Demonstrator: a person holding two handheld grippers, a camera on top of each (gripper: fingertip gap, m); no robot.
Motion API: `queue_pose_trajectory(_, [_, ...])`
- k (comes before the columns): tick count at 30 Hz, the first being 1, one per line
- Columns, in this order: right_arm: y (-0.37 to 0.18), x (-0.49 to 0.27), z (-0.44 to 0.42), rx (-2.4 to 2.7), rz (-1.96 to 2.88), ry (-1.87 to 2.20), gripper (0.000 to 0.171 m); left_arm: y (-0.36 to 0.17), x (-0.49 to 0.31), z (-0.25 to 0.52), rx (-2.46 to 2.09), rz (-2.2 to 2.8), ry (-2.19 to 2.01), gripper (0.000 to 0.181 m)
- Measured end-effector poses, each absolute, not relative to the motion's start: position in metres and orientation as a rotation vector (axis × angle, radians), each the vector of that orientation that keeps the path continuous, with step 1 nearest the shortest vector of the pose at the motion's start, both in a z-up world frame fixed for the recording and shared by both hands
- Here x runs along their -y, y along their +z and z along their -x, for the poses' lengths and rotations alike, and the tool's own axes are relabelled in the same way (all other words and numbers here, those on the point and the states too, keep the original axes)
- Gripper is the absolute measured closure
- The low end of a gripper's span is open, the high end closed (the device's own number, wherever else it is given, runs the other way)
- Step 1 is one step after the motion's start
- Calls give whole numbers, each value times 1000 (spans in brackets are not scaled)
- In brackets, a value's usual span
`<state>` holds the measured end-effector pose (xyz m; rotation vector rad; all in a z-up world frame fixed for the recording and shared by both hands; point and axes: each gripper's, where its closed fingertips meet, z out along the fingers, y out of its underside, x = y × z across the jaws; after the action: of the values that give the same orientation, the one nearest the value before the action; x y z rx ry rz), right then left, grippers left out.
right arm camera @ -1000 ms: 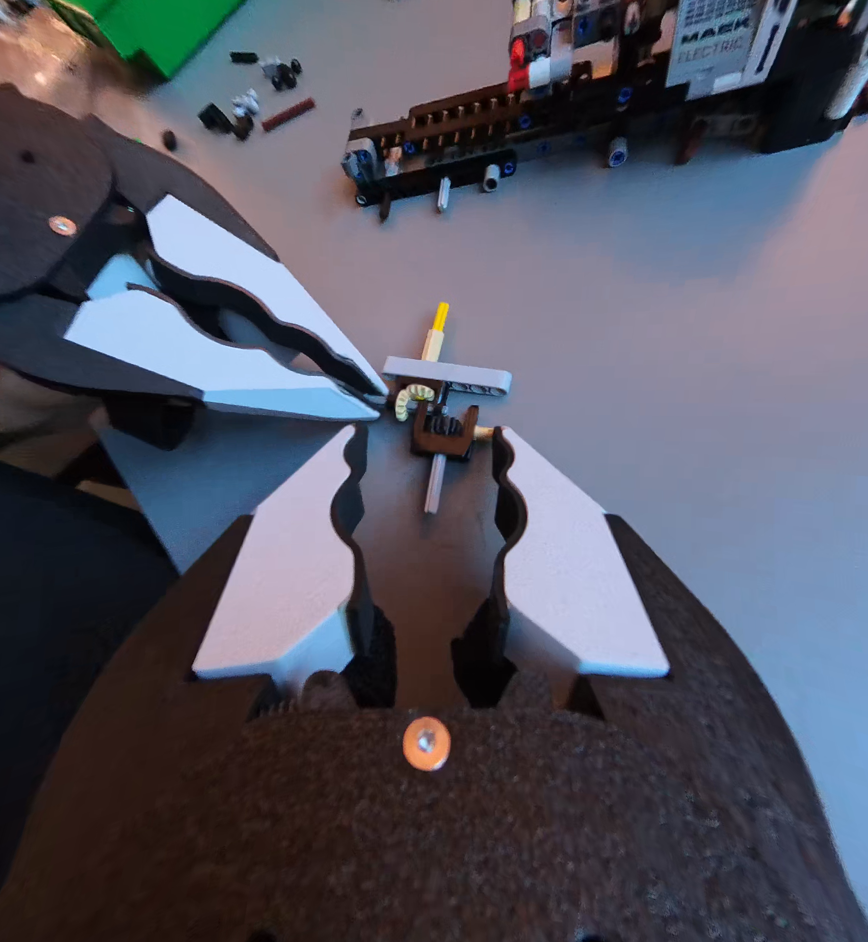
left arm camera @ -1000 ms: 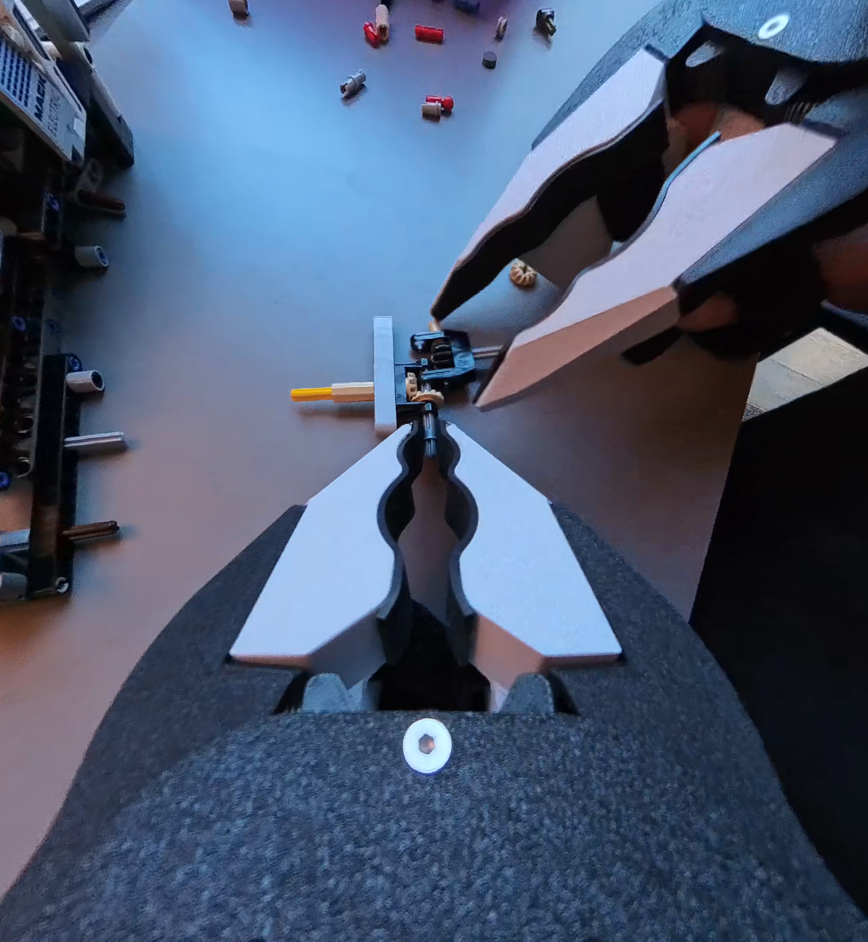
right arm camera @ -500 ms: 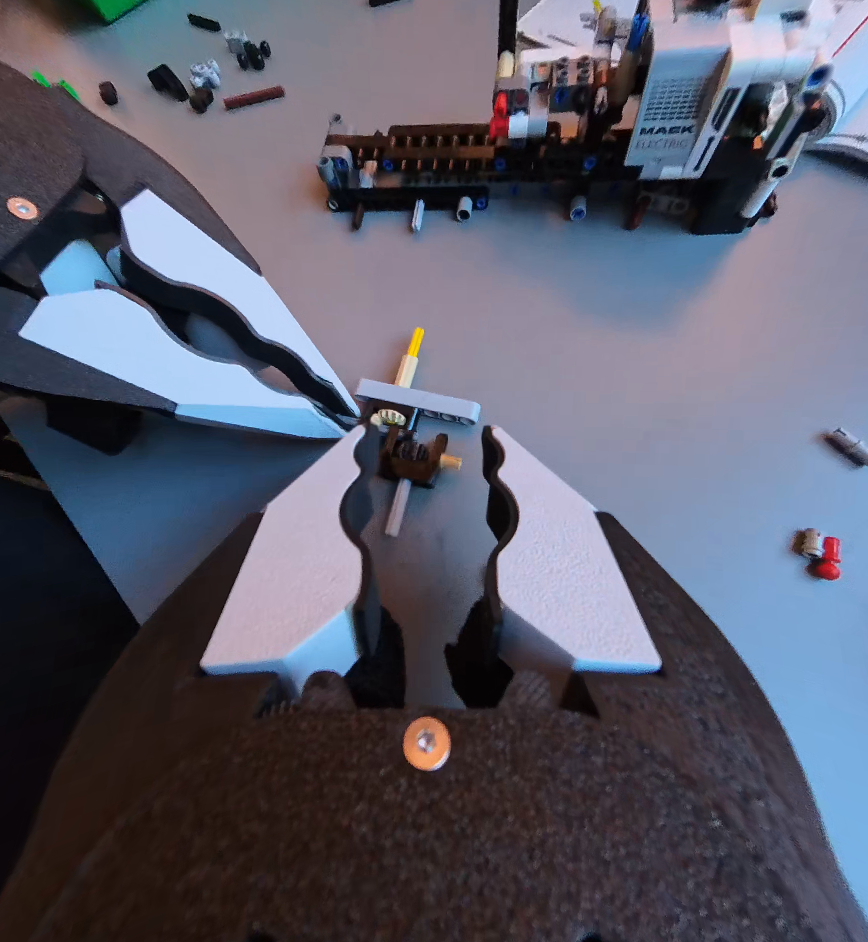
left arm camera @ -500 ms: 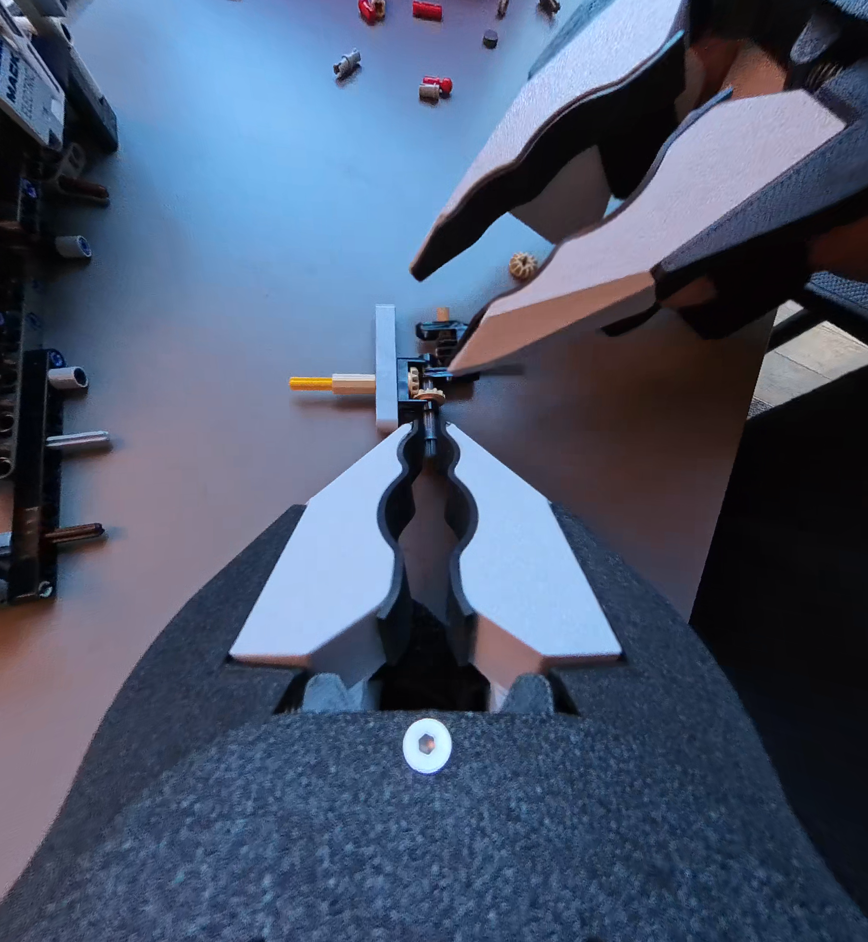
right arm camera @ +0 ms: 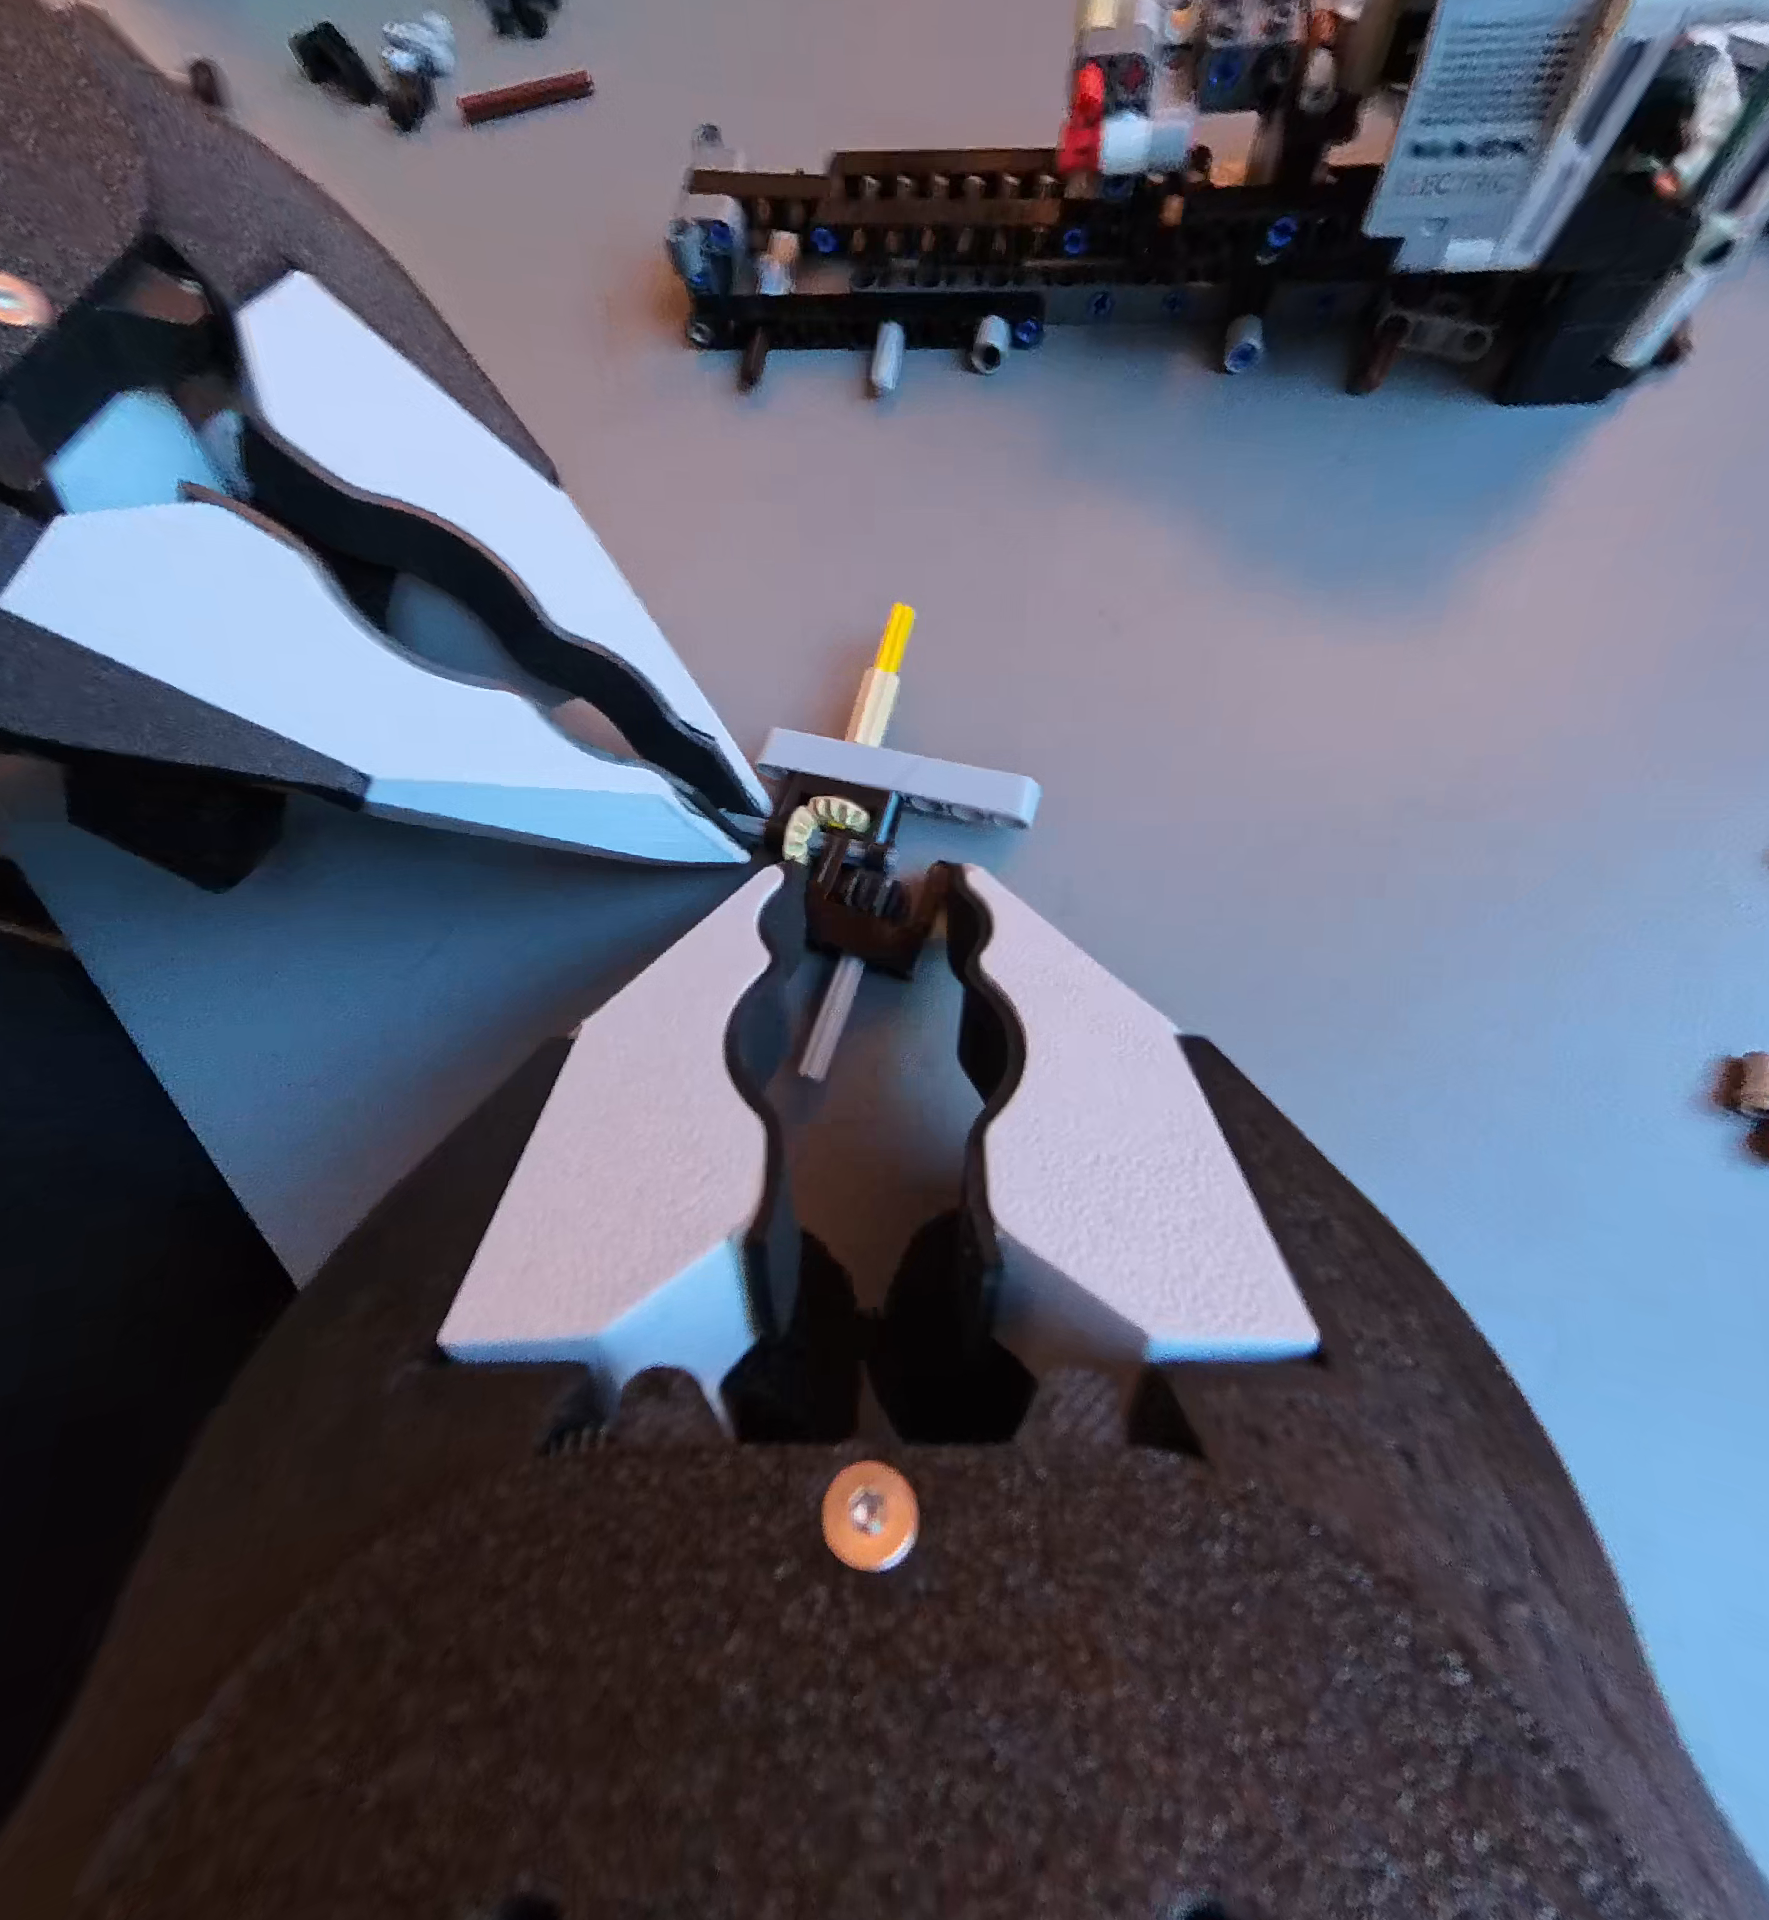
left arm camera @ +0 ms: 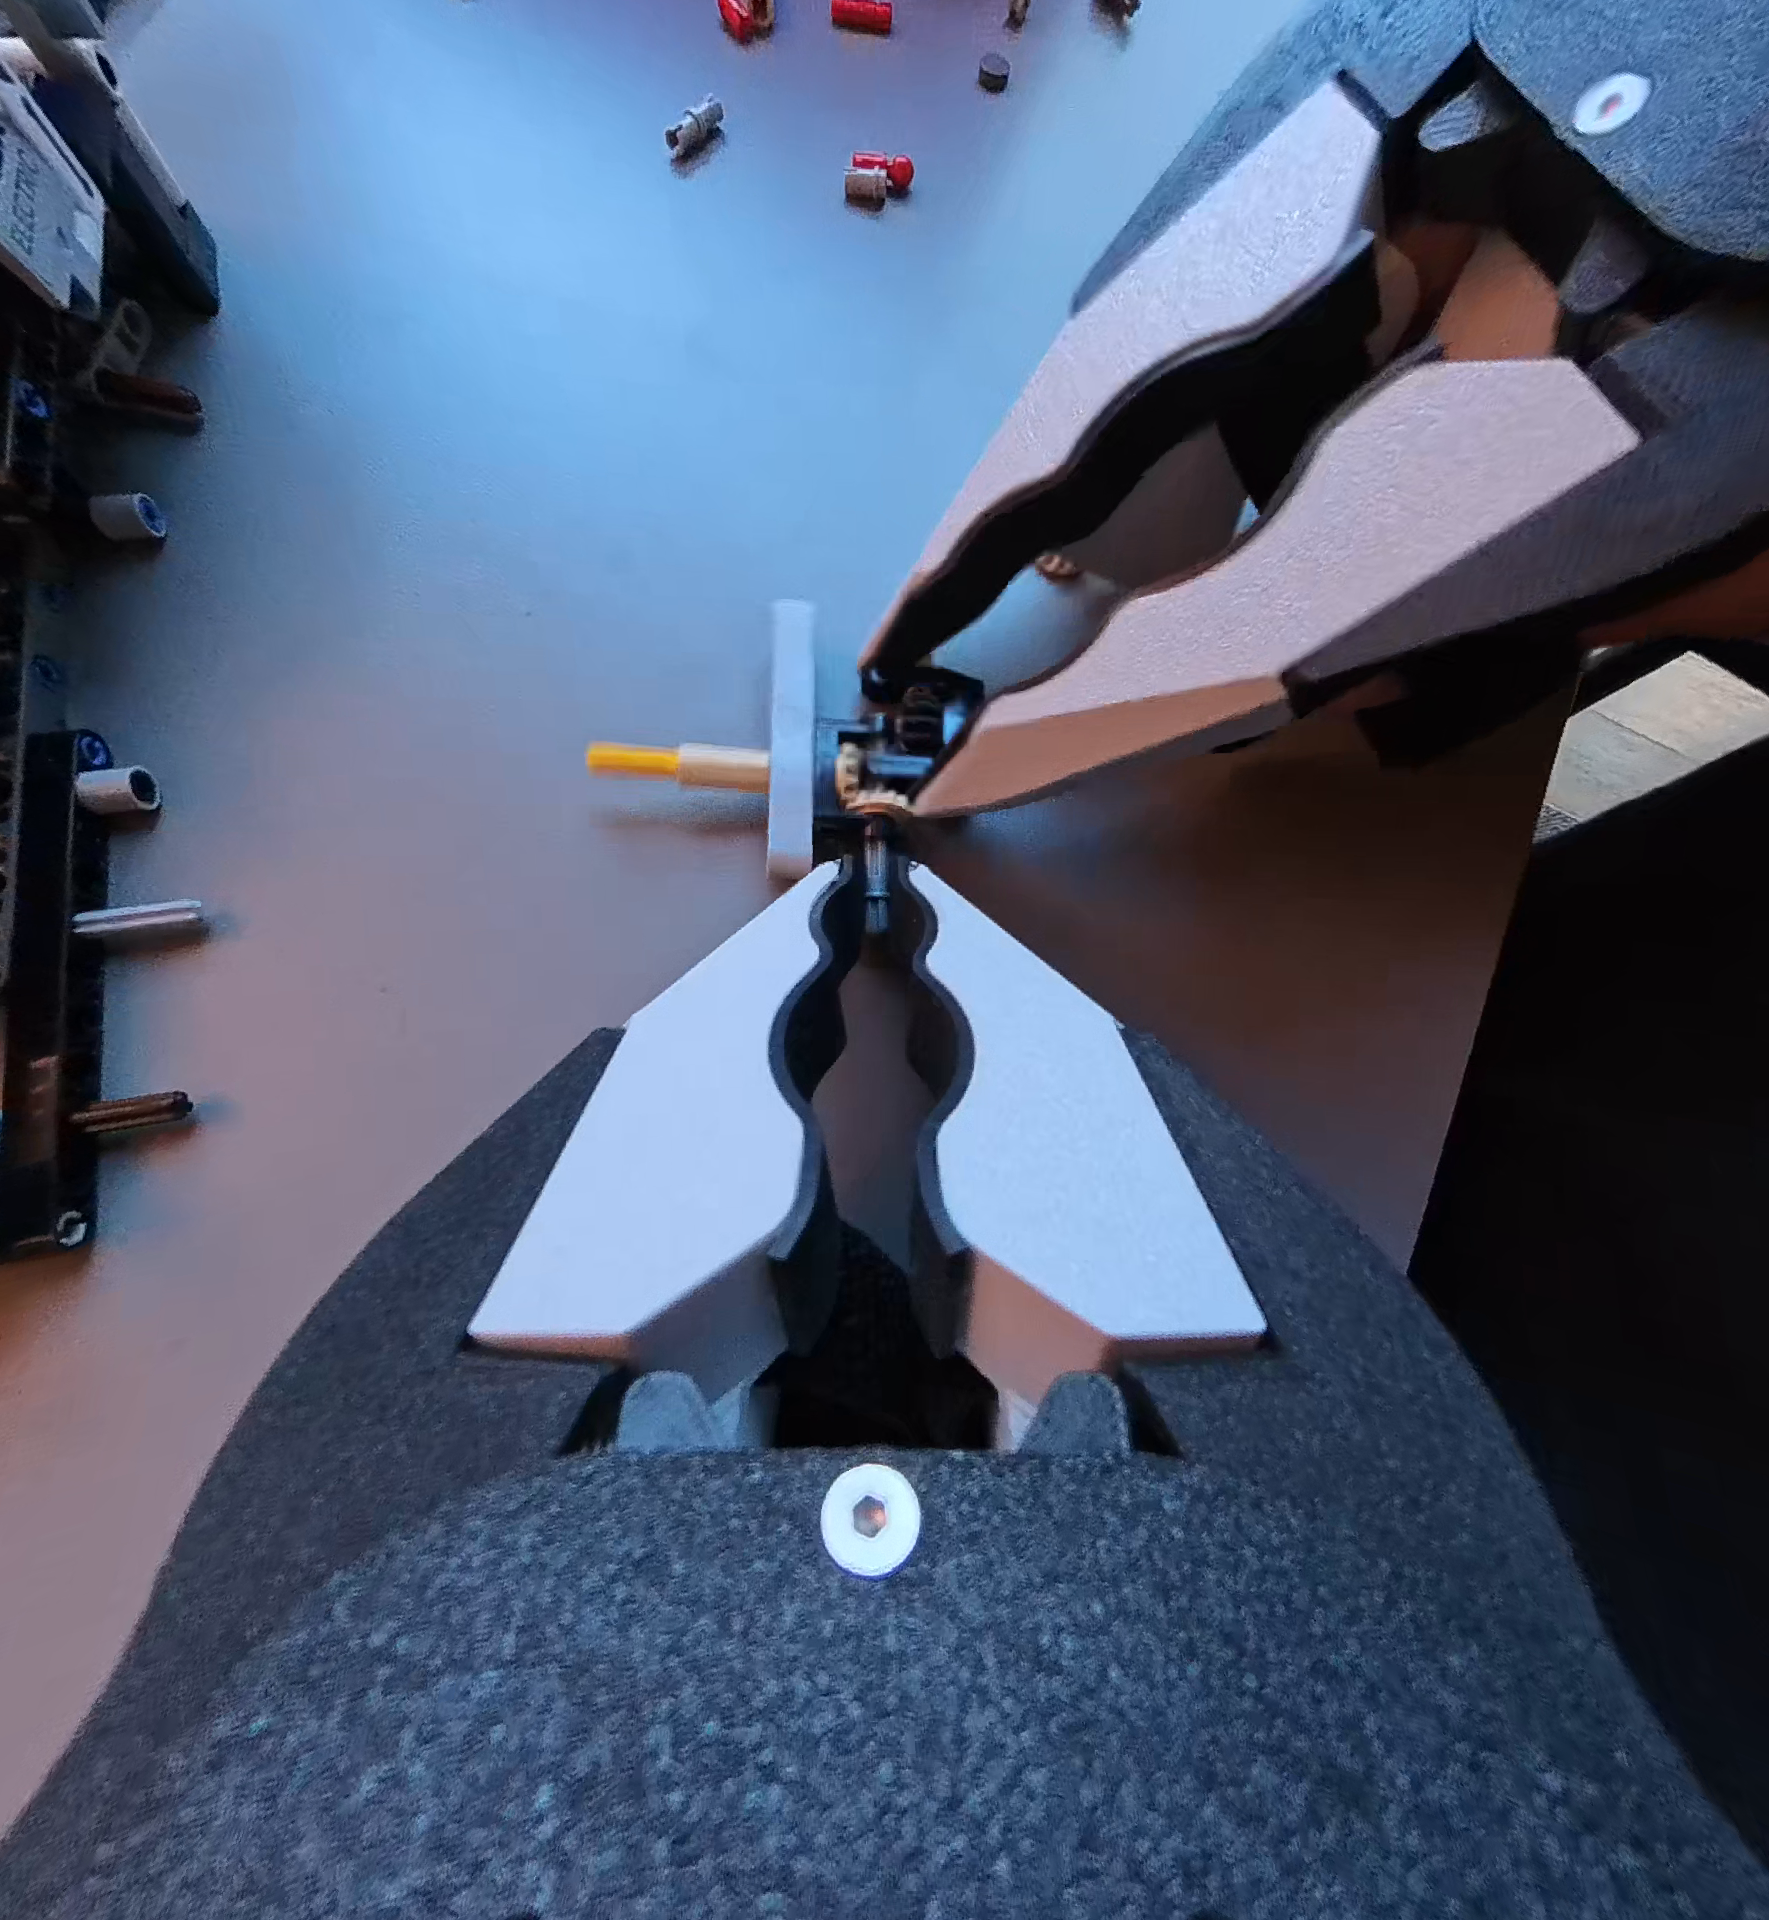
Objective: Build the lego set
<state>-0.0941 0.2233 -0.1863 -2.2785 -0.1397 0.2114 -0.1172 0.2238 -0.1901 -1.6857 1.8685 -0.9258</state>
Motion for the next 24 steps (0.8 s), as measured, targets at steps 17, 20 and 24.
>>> queue_pose_trajectory(17, [-186, -220, 100, 189, 2281, 286, 144, -190, -219, 128, -1937, 1651, -990, 179])
queue_pose_trajectory(20, [-186, -219, 101, 187, 2284, 313, 144, -189, -219, 129, -1943, 1626, -972, 180])
queue_pose_trajectory(24, [-174, -222, 92, 139, 2219, 414, 129, -190, -218, 130, -1955, 1615, -957, 180])
